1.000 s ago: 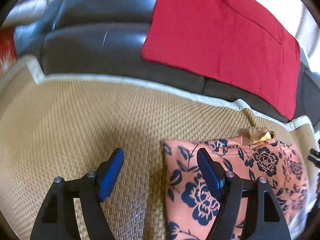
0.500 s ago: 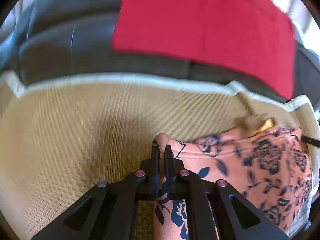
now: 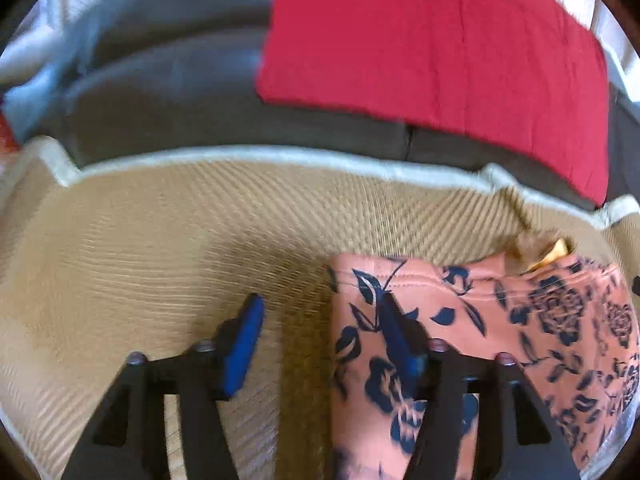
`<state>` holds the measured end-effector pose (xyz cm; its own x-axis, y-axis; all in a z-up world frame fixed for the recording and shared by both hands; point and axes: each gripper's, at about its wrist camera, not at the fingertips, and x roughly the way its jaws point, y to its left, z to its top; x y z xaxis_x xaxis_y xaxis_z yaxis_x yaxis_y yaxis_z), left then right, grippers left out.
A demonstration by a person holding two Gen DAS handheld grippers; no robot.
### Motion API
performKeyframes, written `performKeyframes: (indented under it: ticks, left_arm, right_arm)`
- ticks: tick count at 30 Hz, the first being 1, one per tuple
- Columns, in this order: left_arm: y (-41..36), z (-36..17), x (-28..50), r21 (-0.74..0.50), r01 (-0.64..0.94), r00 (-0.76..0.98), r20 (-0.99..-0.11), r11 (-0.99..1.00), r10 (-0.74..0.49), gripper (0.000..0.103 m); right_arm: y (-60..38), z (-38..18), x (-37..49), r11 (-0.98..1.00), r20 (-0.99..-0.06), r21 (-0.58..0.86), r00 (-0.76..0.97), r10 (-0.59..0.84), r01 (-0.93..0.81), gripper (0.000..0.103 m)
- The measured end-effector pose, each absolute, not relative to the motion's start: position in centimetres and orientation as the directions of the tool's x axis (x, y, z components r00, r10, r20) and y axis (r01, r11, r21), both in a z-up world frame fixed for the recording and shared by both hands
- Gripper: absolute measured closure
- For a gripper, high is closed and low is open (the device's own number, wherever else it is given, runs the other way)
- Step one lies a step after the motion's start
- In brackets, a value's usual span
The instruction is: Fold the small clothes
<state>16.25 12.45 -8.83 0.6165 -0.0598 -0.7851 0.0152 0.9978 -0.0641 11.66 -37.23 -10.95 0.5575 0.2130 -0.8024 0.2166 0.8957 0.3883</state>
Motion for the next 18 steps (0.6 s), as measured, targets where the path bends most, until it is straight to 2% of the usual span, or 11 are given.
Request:
performKeyframes:
  ticks: [2,3,6,8,10,11,12,13,14,16,18]
  left_arm:
    - [12.9,-6.7,13.8,-0.061,0.01,0.658,-0.752,0.998,-0.052,0.037]
    - [12.7,-5.8,12.4,-0.068,0.018,0.665,-0.744,0.998,-0.062,0.035]
    - [10.9,-4.6,8.8,-0.093,0.065,0.68,-0.724,0.993,-0.113,0.028]
    - [9.5,-5.2,7.0,-0.09,0.108,0.669,-0.73,0.99,-0.139,0.022]
    - [8.1,-7.3,5.9,-0.056,0.129,0.64,-0.758,0.99,-0.126,0.022]
    - [7.6,-8.6,5.4,-0.031,0.105,0.604,-0.792,0.994,-0.088,0.022]
    - [7.8,-9.6,5.3,-0.024,0.087,0.569,-0.819,0.996,-0.07,0.022]
    - [8.0,-10.5,4.8,-0.037,0.074,0.541,-0.838,0.997,-0.071,0.022]
    - [8.3,-11.0,4.2,-0.056,0.064,0.532,-0.843,0.996,-0.082,0.022]
    - [8.9,-11.3,3.4,-0.085,0.043,0.523,-0.847,0.995,-0.095,0.022]
    - [8.6,-10.7,2.8,-0.096,0.033,0.529,-0.843,0.995,-0.099,0.022]
  right_arm:
    - [-37.0,-8.9,9.9,0.855,-0.748,0.473,0.61,0.262,0.213,0.024]
    - [-36.5,-8.0,9.1,0.822,-0.706,0.539,0.632,0.32,0.186,0.019]
    - [-33.4,-7.2,7.5,0.69,-0.571,0.722,0.596,0.565,0.038,0.018]
    - [-31.4,-8.6,7.0,0.648,-0.546,0.762,0.539,0.642,0.0,0.018]
    - [-31.3,-12.0,6.5,0.745,-0.682,0.657,0.508,0.526,0.111,0.019]
    - [-32.2,-13.4,6.0,0.757,-0.722,0.626,0.505,0.473,0.187,0.026]
    - [-33.7,-14.6,4.9,0.72,-0.714,0.646,0.535,0.452,0.254,0.031]
    - [-34.7,-14.6,3.8,0.679,-0.683,0.682,0.569,0.459,0.27,0.031]
    - [-35.3,-14.1,2.8,0.673,-0.692,0.676,0.572,0.44,0.301,0.022]
    - [-35.1,-12.4,1.9,0.726,-0.734,0.609,0.573,0.365,0.318,0.02]
    - [-34.6,-10.2,1.7,0.723,-0.68,0.647,0.612,0.404,0.241,0.02]
